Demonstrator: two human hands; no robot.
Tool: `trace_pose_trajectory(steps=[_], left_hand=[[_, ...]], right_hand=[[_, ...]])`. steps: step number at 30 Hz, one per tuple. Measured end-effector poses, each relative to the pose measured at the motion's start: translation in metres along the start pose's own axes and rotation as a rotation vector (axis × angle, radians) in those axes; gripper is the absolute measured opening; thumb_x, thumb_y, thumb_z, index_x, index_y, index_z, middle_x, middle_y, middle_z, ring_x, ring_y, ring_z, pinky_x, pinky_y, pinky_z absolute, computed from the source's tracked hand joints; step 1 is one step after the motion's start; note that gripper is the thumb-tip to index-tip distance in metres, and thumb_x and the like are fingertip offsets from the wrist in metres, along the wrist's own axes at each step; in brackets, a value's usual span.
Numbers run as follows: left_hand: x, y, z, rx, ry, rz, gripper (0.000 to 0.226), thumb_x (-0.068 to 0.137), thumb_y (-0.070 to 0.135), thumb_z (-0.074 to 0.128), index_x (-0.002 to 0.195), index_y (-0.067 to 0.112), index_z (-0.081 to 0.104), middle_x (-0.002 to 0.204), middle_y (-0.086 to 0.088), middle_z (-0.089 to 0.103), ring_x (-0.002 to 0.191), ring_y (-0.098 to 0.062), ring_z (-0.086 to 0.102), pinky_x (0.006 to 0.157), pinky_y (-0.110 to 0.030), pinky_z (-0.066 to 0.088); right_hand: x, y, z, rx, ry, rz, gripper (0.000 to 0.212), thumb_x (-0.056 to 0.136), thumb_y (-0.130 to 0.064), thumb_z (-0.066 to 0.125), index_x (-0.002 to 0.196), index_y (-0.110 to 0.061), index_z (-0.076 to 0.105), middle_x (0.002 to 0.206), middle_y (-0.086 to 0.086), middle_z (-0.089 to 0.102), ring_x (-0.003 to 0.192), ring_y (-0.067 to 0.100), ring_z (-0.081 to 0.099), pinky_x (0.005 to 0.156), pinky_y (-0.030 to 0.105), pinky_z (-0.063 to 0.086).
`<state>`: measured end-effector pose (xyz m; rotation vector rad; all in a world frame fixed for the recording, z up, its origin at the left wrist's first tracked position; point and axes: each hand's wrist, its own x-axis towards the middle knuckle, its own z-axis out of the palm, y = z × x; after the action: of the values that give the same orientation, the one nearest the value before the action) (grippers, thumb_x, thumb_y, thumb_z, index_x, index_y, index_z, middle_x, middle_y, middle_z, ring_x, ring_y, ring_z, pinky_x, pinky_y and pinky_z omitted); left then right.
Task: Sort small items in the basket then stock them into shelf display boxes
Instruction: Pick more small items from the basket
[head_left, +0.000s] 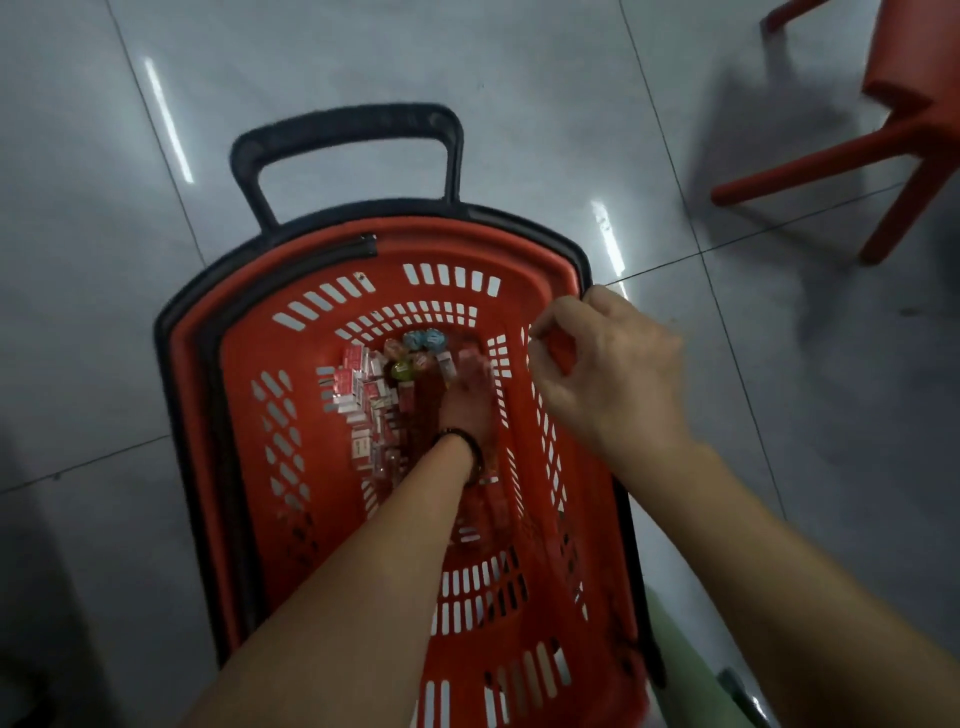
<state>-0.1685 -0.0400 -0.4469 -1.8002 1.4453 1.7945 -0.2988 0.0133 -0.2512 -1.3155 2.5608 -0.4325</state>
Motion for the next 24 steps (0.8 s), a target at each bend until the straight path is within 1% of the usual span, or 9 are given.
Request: trace_pose_trajectory(steps=[3,5,8,11,14,18,20,23,24], left_hand=[[-0.078,0.021,-0.032,-0.261,0.015,-0.113,0.085,0.076,0.092,0.042,0.122,0.027,0.072,0.114,-0.002,0.078,0.108,-0.029,0.074,0.098,-0.048,0.057],[-0.151,0.054,-0.057,-0.315,-0.016,-0.11,0.06,0.089,0.08,0.049,0.111,0.032,0.076,0.102,0.007,0.08,0.1,-0.021,0.075,0.095,-0.046,0.058],[-0.242,0.098,-0.1,-0.376,-0.08,-0.095,0.034,0.105,0.056,0.049,0.09,0.044,0.078,0.085,0.007,0.081,0.081,-0.019,0.075,0.072,-0.035,0.057],[-0.334,0.151,-0.158,-0.438,-0.178,-0.032,0.029,0.105,0.05,0.053,0.105,0.032,0.075,0.083,0.0,0.08,0.07,-0.02,0.073,0.062,-0.033,0.054],[-0.421,0.193,-0.218,-0.377,-0.232,0.04,0.034,0.105,0.05,0.055,0.116,0.02,0.066,0.064,0.006,0.069,0.047,-0.01,0.06,0.044,-0.02,0.042],[-0.518,0.227,-0.289,-0.323,-0.24,0.163,0.033,0.105,0.052,0.055,0.106,0.019,0.063,0.059,-0.001,0.041,0.043,-0.014,0.036,0.045,-0.023,0.024],[-0.56,0.243,-0.321,-0.311,-0.173,0.212,0.031,0.102,0.051,0.055,0.097,0.022,0.065,0.059,0.0,0.044,0.044,-0.015,0.038,0.046,-0.024,0.027],[-0.622,0.254,-0.37,-0.273,-0.029,0.367,0.029,0.099,0.048,0.058,0.094,0.023,0.072,0.063,0.007,0.063,0.053,-0.016,0.057,0.054,-0.03,0.043],[-0.639,0.252,-0.384,-0.274,0.034,0.394,0.029,0.101,0.046,0.058,0.092,0.022,0.072,0.06,0.008,0.063,0.052,-0.014,0.057,0.053,-0.029,0.042]], right_hand=[[0.014,-0.007,-0.032,0.051,-0.362,0.125,0.022,0.093,-0.038,0.071,0.114,-0.029,0.073,0.097,-0.009,0.062,0.087,0.019,0.065,0.075,0.034,0.052],[0.008,-0.02,-0.057,0.132,-0.472,0.229,0.025,0.096,-0.04,0.07,0.119,-0.029,0.071,0.1,-0.006,0.07,0.091,0.016,0.068,0.08,0.035,0.057],[-0.011,-0.065,-0.103,0.27,-0.479,0.339,0.024,0.1,-0.04,0.067,0.12,-0.029,0.07,0.098,-0.01,0.07,0.087,0.006,0.066,0.079,0.032,0.059],[-0.024,-0.131,-0.181,0.476,-0.429,0.408,0.018,0.101,-0.045,0.067,0.118,-0.038,0.067,0.096,-0.014,0.069,0.086,0.004,0.068,0.078,0.03,0.06],[-0.037,-0.208,-0.272,0.635,-0.367,0.376,0.011,0.1,-0.038,0.071,0.102,-0.048,0.068,0.09,-0.016,0.073,0.085,-0.002,0.071,0.07,0.013,0.055],[-0.053,-0.302,-0.379,0.782,-0.318,0.291,0.011,0.1,-0.025,0.073,0.094,-0.033,0.078,0.088,-0.013,0.078,0.083,0.001,0.073,0.07,0.014,0.054],[-0.06,-0.34,-0.417,0.856,-0.312,0.242,0.009,0.099,-0.022,0.074,0.094,-0.025,0.08,0.088,-0.007,0.079,0.081,0.006,0.075,0.07,0.017,0.055],[-0.067,-0.389,-0.462,0.933,-0.348,0.143,0.006,0.099,-0.014,0.074,0.096,-0.011,0.079,0.081,0.006,0.079,0.074,0.018,0.075,0.064,0.017,0.055],[-0.069,-0.401,-0.47,0.964,-0.366,0.113,0.005,0.099,-0.01,0.074,0.097,-0.006,0.077,0.077,0.007,0.078,0.07,0.018,0.073,0.063,0.018,0.054]])
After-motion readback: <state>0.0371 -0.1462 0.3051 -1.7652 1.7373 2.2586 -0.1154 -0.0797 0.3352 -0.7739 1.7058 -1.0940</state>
